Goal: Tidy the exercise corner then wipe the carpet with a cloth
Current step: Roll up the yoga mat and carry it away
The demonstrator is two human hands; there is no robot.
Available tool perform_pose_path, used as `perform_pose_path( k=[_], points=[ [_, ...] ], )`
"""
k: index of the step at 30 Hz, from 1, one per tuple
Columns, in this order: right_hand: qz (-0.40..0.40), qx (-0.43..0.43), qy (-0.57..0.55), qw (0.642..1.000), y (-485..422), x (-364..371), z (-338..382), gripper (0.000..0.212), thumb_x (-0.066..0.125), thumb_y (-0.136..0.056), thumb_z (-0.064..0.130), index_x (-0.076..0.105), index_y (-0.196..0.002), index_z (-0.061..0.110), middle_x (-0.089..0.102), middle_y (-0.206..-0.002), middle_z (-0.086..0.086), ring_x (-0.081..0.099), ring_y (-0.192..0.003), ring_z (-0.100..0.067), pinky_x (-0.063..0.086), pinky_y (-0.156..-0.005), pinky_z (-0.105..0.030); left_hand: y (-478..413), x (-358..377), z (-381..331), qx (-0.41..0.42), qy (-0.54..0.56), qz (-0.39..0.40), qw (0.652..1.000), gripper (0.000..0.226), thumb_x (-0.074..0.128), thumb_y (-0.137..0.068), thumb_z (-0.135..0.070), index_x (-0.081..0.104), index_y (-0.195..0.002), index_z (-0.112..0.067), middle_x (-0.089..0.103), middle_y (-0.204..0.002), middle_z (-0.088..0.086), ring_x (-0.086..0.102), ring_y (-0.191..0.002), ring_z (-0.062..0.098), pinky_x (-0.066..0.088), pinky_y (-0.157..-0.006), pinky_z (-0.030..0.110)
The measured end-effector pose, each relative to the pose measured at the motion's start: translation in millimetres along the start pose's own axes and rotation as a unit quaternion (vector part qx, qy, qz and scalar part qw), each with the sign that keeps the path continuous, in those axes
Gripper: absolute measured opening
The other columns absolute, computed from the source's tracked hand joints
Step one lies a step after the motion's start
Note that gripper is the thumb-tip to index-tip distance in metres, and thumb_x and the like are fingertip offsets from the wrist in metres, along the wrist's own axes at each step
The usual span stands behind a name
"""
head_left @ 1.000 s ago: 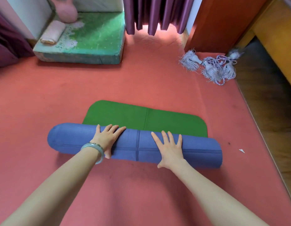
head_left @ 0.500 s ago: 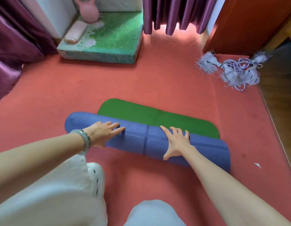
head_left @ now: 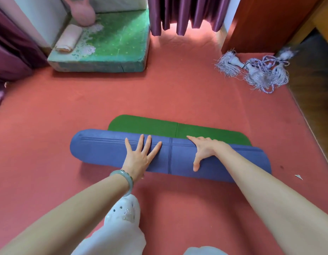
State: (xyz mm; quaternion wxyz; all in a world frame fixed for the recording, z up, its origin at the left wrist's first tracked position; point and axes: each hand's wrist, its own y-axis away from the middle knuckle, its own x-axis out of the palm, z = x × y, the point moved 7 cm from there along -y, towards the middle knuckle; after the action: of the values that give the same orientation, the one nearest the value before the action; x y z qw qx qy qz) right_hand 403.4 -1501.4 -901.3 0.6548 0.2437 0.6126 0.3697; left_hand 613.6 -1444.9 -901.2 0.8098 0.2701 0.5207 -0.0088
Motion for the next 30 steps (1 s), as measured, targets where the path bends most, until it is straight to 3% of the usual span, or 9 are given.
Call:
perform_pose_path(
  k=[5, 9, 12, 17, 19, 22, 26, 28, 30],
  points=[
    [-0.151, 0.007, 0.046, 0.987, 29.0, 17.3, 24.3, 0.121, 0.073, -0.065, 0.039, -0.017, -0.146, 0.034, -0.014, -0.156, -0.014, -0.013, -0.144, -0.031, -0.006, -0.112, -0.057, -39.6, -13.2, 22.6, 0.041, 0.033, 0.003, 0.999, 0.136, 0.082, -0.057, -0.042, -0.02, -0.146, -0.025, 0.011, -0.152, 0.011, 0.014, -0.14, 0.032, 0.026, -0.098, 0.071],
    [-0.235, 0.04, 0.122, 0.964, 24.5, 18.4, 32.9, 0.129, 0.074, -0.066, 0.049, -0.027, -0.143, 0.028, -0.019, -0.155, -0.015, -0.016, -0.143, -0.034, -0.01, -0.108, -0.062, -75.3, -27.7, 39.8, 0.069, 0.11, 0.081, 0.988, 0.135, 0.084, -0.047, -0.032, -0.006, -0.147, -0.032, 0.027, -0.141, 0.002, 0.028, -0.131, 0.026, 0.029, -0.096, 0.068],
    [-0.25, 0.048, 0.118, 0.96, 9.0, 5.3, 28.3, 0.126, 0.075, -0.068, 0.047, -0.023, -0.144, 0.028, -0.01, -0.156, -0.015, -0.008, -0.144, -0.033, -0.006, -0.108, -0.063, -86.7, -33.4, 44.3, 0.063, 0.141, 0.107, 0.982, 0.131, 0.082, -0.05, -0.025, -0.005, -0.148, -0.03, 0.023, -0.146, 0.004, 0.024, -0.134, 0.027, 0.024, -0.103, 0.067],
    [-0.232, 0.042, 0.105, 0.966, -8.0, -20.6, 19.8, 0.122, 0.076, -0.062, 0.041, -0.011, -0.147, 0.032, 0.004, -0.154, -0.012, 0.004, -0.143, -0.03, 0.002, -0.111, -0.059, -71.7, -34.2, 33.2, 0.053, 0.115, -0.003, 0.992, 0.128, 0.078, -0.065, -0.037, -0.018, -0.147, -0.019, -0.003, -0.157, 0.012, 0.002, -0.144, 0.032, 0.009, -0.11, 0.062],
    [-0.205, 0.034, 0.1, 0.973, -16.0, -35.4, 17.6, 0.125, 0.078, -0.056, 0.044, -0.007, -0.147, 0.033, 0.01, -0.152, -0.01, 0.01, -0.141, -0.028, 0.005, -0.112, -0.059, -70.6, -27.0, 29.5, 0.042, 0.085, -0.047, 0.994, 0.141, 0.083, -0.053, -0.052, -0.017, -0.146, -0.017, 0.004, -0.157, 0.013, 0.008, -0.144, 0.036, 0.01, -0.107, 0.065],
    [-0.15, 0.038, 0.074, 0.985, -29.4, -52.2, 12.3, 0.13, 0.082, -0.05, 0.044, -0.004, -0.146, 0.035, 0.012, -0.153, -0.009, 0.011, -0.141, -0.027, 0.004, -0.112, -0.059, -88.2, -28.9, 36.7, 0.035, 0.085, -0.113, 0.989, 0.149, 0.087, -0.025, -0.055, 0.008, -0.145, -0.015, 0.04, -0.143, 0.015, 0.039, -0.13, 0.037, 0.031, -0.098, 0.068],
    [-0.093, 0.085, 0.012, 0.992, -39.2, -66.8, 9.3, 0.127, 0.083, -0.055, 0.029, -0.004, -0.147, 0.036, -0.001, -0.156, -0.014, -0.005, -0.144, -0.031, -0.005, -0.112, -0.057, -113.6, -42.2, 47.4, 0.081, 0.111, -0.09, 0.986, 0.124, 0.077, -0.048, -0.053, 0.011, -0.147, -0.018, 0.035, -0.141, 0.007, 0.036, -0.127, 0.029, 0.028, -0.102, 0.059],
    [-0.146, 0.096, -0.053, 0.983, -34.3, -74.5, 14.5, 0.111, 0.071, -0.063, 0.012, 0.003, -0.148, 0.033, -0.003, -0.156, -0.015, -0.006, -0.144, -0.031, -0.005, -0.115, -0.051, -130.0, -50.9, 55.2, 0.099, 0.133, -0.067, 0.984, 0.12, 0.075, -0.045, -0.054, 0.016, -0.144, -0.021, 0.039, -0.133, 0.002, 0.041, -0.119, 0.027, 0.034, -0.096, 0.053],
    [-0.302, 0.098, -0.156, 0.935, -18.4, -81.6, 19.1, 0.085, 0.057, -0.065, 0.001, 0.028, -0.141, 0.023, 0.019, -0.147, -0.013, 0.017, -0.139, -0.031, 0.013, -0.116, -0.041, -149.2, -58.6, 64.6, 0.116, 0.17, -0.02, 0.978, 0.113, 0.076, -0.041, -0.055, 0.024, -0.137, -0.025, 0.046, -0.123, -0.002, 0.047, -0.11, 0.026, 0.039, -0.086, 0.046]
  ],
)
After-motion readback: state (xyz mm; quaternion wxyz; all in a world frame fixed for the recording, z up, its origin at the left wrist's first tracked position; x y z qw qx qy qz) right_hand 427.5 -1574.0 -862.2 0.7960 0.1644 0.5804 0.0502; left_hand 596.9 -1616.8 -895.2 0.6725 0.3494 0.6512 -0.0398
